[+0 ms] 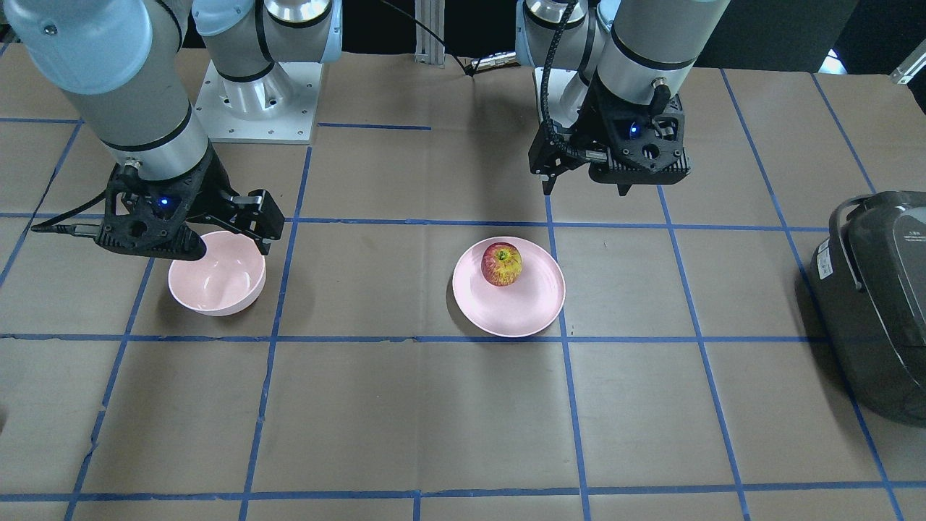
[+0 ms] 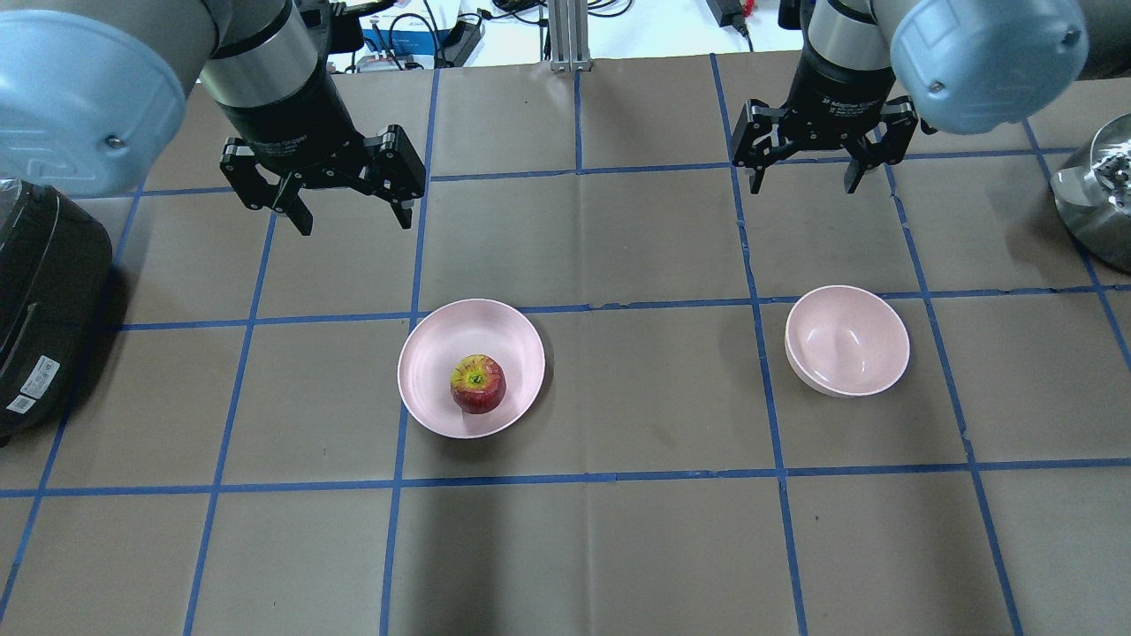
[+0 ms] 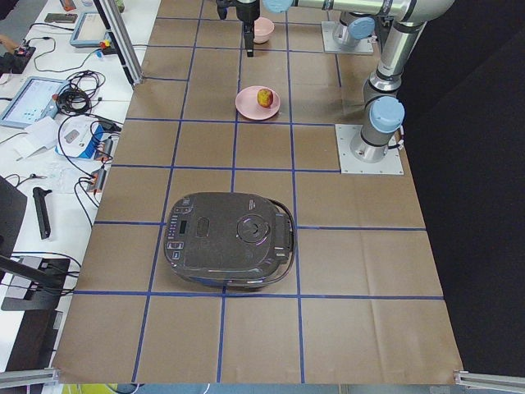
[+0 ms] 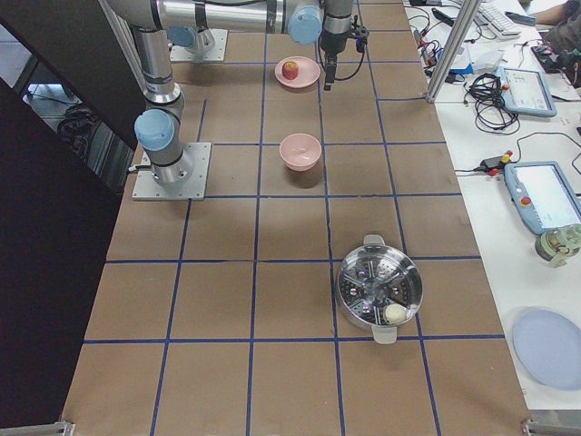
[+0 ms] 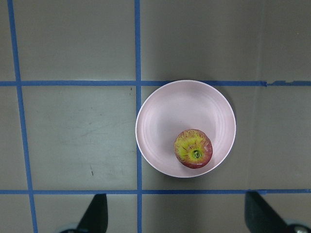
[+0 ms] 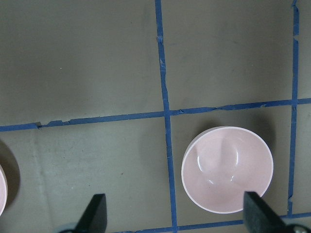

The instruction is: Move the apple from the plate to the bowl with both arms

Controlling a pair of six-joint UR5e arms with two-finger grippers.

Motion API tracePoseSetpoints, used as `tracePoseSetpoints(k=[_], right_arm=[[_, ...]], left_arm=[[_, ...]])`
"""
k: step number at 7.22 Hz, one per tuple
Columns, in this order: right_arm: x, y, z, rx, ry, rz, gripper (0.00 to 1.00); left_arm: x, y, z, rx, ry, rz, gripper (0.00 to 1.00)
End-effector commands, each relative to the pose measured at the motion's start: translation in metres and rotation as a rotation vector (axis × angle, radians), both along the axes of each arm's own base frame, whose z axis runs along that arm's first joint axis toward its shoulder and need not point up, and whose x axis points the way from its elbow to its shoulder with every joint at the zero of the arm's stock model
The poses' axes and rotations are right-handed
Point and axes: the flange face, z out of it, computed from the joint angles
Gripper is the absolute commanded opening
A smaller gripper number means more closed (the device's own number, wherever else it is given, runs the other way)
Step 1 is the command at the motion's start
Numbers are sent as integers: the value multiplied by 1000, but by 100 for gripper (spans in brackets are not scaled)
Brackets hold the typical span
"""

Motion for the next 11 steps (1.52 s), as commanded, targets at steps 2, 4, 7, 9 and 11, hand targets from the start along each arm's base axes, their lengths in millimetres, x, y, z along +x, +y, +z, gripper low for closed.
tracePoseSetpoints(k=[2, 4, 7, 9, 11], right_arm=[[0, 0, -1, 2, 1, 0, 100], [0, 0, -1, 2, 1, 0, 100], [0, 0, -2, 4, 1, 0, 100], [0, 1, -1, 2, 1, 0, 100], [-18, 0, -26, 51, 18, 60, 100]], left_arm=[[-2, -1, -3, 7, -1, 6, 100], [-4, 5, -12, 23, -6, 3, 100], [-15, 11, -48, 78, -11, -6, 100], [-69, 37, -108, 58, -31, -27, 100], [-75, 61, -177, -52, -31, -68, 100]])
